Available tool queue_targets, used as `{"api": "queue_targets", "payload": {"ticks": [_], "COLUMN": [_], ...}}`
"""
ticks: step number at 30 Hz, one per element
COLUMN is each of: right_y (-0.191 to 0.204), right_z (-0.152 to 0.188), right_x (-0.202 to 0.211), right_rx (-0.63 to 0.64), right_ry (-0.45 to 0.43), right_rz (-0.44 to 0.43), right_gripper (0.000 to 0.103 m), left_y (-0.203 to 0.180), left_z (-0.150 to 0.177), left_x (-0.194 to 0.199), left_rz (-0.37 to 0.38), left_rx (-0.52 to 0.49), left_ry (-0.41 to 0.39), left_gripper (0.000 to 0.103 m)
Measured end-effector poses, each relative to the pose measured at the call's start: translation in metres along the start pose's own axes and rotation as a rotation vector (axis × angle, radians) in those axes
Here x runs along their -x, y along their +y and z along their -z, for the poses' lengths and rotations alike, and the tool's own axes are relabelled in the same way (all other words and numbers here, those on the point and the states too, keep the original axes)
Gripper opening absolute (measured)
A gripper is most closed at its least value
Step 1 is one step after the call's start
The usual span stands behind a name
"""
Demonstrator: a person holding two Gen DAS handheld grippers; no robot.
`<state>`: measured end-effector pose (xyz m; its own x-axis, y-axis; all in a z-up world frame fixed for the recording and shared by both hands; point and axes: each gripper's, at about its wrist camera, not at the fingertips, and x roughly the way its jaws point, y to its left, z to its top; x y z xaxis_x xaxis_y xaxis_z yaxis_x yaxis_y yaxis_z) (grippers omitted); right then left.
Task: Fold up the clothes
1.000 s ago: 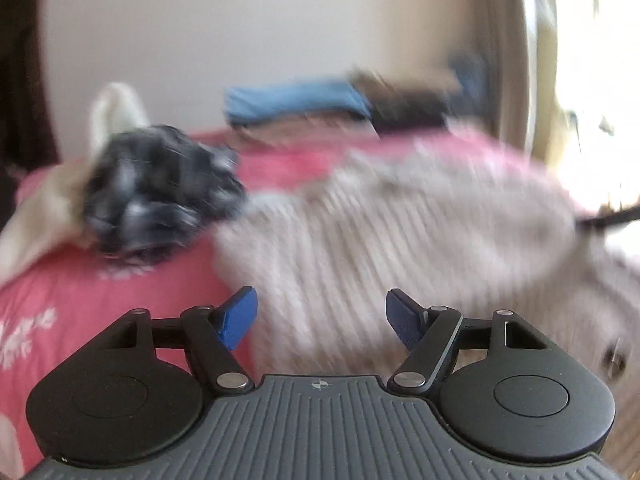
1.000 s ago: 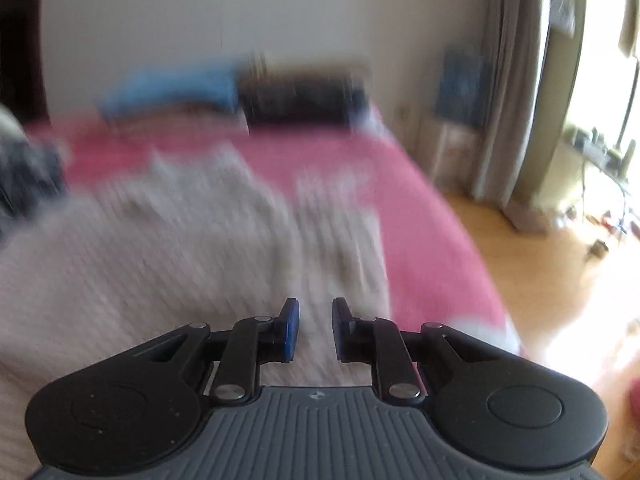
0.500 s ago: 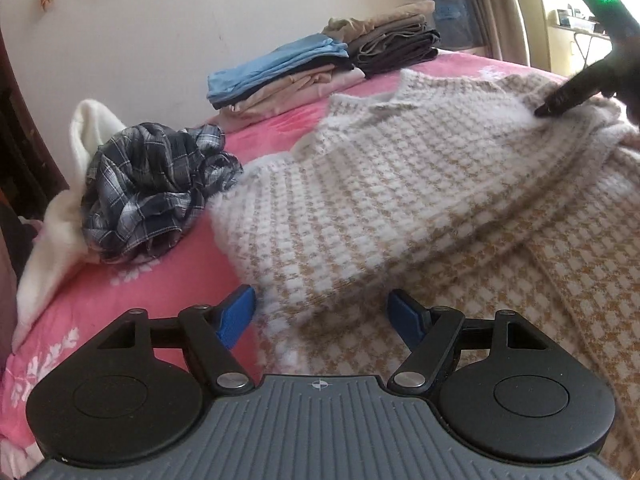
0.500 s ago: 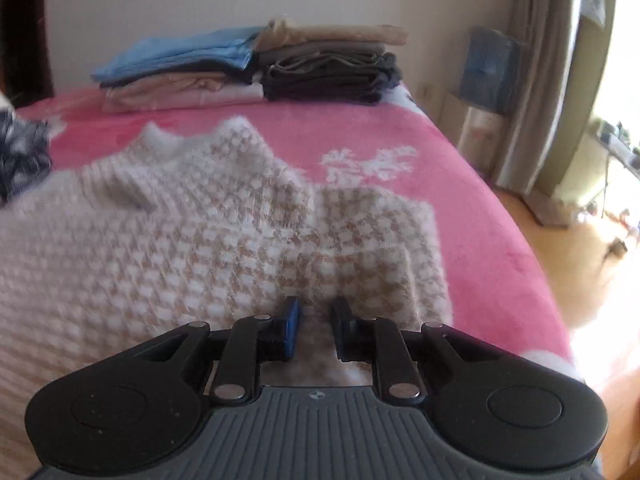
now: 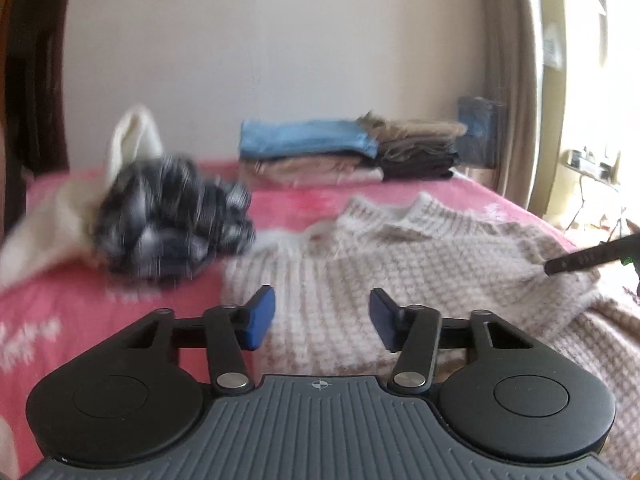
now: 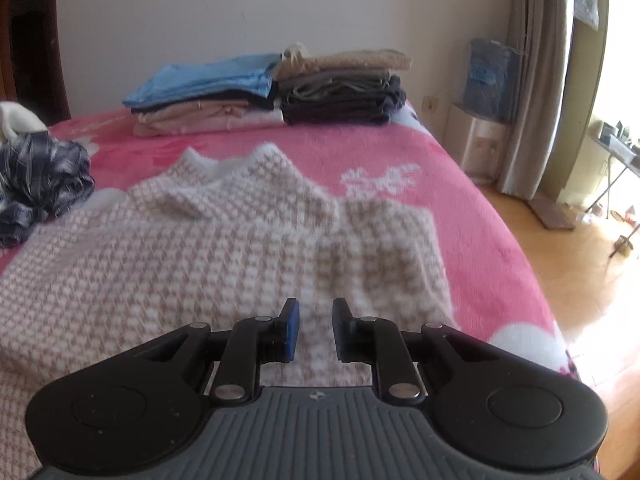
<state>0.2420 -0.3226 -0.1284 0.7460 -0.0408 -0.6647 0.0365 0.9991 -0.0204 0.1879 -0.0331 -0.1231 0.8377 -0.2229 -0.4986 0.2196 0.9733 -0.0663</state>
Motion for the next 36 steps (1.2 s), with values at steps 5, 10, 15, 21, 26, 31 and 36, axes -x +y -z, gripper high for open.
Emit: {"api": "queue_targets", "payload": {"ticks": [5, 10, 15, 21, 26, 31, 36], "right_y": [0.000, 0.023, 0.025, 0.007, -0.010, -0.021, -0.031], "right_z": [0.016, 0.021, 0.019, 0.051, 0.084, 0.104, 0.106], "right_x": [-0.009, -0.011, 0.045, 0.130, 0.178, 0.210, 0.237], "right_rx": [0.020, 0.176, 0.161, 0.132, 0.081, 0.023, -0.036], "right_ry": [0.028, 0.049, 0.026, 0.002, -0.016, -0.032, -0.059], "right_rz": [0.015, 0.086, 0.048, 0.026, 0.006, -0.038, -0.056], "right_gripper": [0.017, 0.017, 0.017, 0.017, 0.018, 0.018, 0.018], "left_y": [0.008, 0.014, 0.006, 0.002, -0.019, -0.044, -0.043], "left_z": [0.016, 0.012, 0.005, 0.009, 0.009, 0.018, 0.020], "left_x": [-0.028, -0.027, -0.007, 0.032, 0.058, 0.088, 0.105], "left_rz": [-0.004, 0.008, -0.046, -0.045, -0.017, 0.036, 0.027], "left_rx": [0.043, 0.102, 0.041, 0.053, 0.063, 0.101, 0.175], "left_ry": [0.138, 0.141, 0.107, 0.147, 0.204, 0.267, 0.335], "left_gripper": [0.036, 0.036, 0.037, 0.042, 0.046, 0.055, 0.055]}}
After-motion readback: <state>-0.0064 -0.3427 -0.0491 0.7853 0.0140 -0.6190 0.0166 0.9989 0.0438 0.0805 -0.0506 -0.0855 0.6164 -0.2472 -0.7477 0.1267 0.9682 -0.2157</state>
